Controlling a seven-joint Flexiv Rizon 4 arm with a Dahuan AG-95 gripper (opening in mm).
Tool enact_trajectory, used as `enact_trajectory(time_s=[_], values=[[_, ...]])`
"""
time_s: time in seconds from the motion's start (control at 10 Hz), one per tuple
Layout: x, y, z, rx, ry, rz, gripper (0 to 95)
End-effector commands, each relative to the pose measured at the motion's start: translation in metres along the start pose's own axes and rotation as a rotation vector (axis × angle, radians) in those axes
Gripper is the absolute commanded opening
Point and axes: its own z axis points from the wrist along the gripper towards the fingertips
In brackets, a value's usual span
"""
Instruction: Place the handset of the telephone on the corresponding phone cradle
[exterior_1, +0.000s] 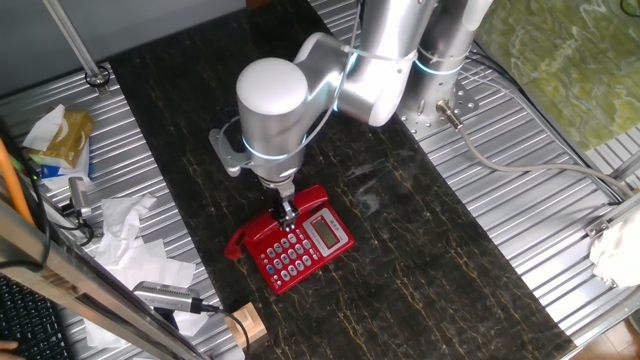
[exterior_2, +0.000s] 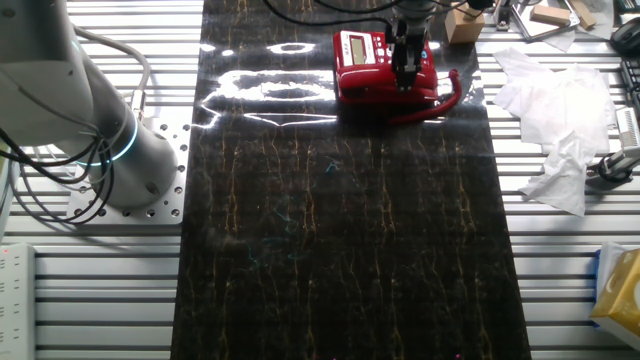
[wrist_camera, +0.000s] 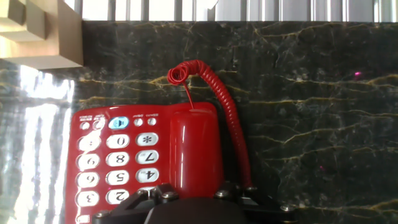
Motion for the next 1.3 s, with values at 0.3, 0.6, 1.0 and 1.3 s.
enact_trajectory(time_s=[0.3, 0.6, 1.0, 1.3], values=[[-0.0022, -0.0016, 0.0062, 0.0, -0.013, -0.002, 0.0], [-0.0039, -0.002, 0.0091, -0.002, -0.018, -0.005, 0.0], [-0.0089, -0.0022, 0.0084, -0.006, -0.021, -0.006, 0.0], [-0.0105, -0.0033, 0.0119, -0.008, -0.029, -0.011, 0.0]])
